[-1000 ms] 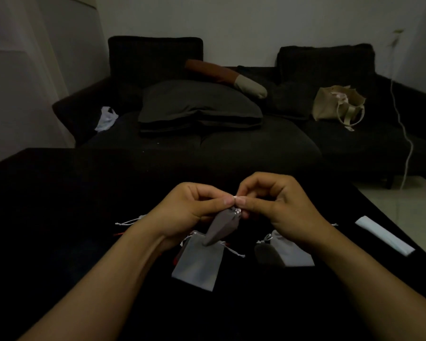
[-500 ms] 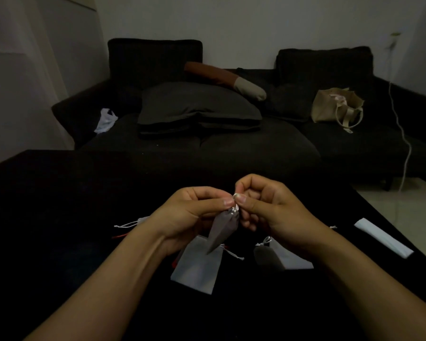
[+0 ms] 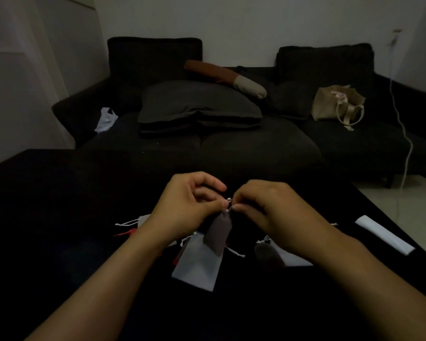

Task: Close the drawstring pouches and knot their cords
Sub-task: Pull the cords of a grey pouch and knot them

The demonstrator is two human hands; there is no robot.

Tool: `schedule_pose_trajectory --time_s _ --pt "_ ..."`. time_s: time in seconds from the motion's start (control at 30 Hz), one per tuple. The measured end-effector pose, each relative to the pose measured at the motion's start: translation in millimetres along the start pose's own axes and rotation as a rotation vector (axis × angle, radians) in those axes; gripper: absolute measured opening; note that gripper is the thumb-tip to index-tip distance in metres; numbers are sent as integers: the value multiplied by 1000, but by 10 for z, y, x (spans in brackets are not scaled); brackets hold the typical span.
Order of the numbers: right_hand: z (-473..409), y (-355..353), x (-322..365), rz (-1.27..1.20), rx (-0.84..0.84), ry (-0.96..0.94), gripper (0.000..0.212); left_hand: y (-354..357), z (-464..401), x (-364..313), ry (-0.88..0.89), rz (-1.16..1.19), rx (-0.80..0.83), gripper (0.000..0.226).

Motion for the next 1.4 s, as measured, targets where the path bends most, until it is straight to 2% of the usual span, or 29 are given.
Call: schedule_pose_trajectory --time_s 0.1,0.17,0.27,0.37,0.47,0.7,1.03,1.2,1.4 --pt "-8 37 100 119 30 -69 13 52 6 11 40 -66 110 29" --pt "-9 30 117 100 16 -116 12 68 25 6 33 -50 199 33" --pt "-7 -8 27 -183 -46 -21 10 48 49 -37 44 47 253 34" --pt "3 -28 -90 -604 -11 244 10 49 61 -74 50 95 268 33" --pt "28 19 -175 -815 -6 400 10 47 49 -85 89 166 213 30" --pt "61 93 -217 -962 -52 592 4 118 28 -27 153 174 -21 21" --pt "54 188 -180 -1014 0 649 16 179 13 47 144 -38 -82 11" --pt "56 244 -203 -1113 -62 756 12 205 49 21 109 62 -137 10" --pt "50 254 -192 -1164 21 747 20 193 68 -9 254 -96 -228 9"
Point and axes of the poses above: each hand's wrist, its own z-axis away from the middle knuckle, its own y-axis out of the palm, x = y × z, the point moved 4 cm from there along -z, towards the middle knuckle, and after that the axes turned 4 degrees about y, right-handed, at the moved point
